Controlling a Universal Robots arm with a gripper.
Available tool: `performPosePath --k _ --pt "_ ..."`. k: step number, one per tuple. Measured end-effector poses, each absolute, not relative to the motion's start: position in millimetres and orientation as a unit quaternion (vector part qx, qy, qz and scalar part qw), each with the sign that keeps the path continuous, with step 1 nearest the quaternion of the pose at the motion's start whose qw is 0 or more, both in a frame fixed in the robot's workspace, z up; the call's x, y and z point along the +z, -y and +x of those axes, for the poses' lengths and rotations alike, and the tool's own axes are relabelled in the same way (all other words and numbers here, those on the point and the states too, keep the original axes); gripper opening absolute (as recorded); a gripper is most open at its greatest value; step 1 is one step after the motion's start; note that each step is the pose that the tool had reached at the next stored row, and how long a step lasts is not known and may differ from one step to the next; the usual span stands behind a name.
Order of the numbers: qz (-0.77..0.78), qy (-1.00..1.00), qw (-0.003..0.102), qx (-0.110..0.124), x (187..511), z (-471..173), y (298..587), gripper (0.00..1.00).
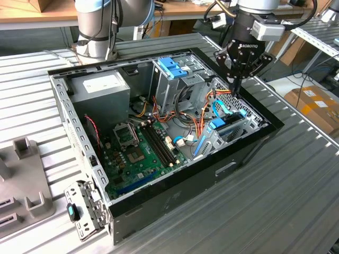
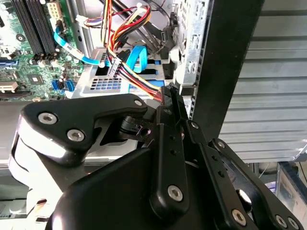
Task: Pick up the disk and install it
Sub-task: 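Insert the second disk wire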
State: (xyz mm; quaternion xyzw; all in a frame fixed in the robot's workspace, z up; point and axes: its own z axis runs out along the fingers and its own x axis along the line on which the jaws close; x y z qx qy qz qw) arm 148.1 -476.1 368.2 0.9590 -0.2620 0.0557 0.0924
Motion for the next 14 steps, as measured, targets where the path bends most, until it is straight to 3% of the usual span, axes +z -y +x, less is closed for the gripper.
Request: performPosePath --k 14 --pt "0.949 0.297 0.094 0.052 367.7 147.8 476.1 0.16"
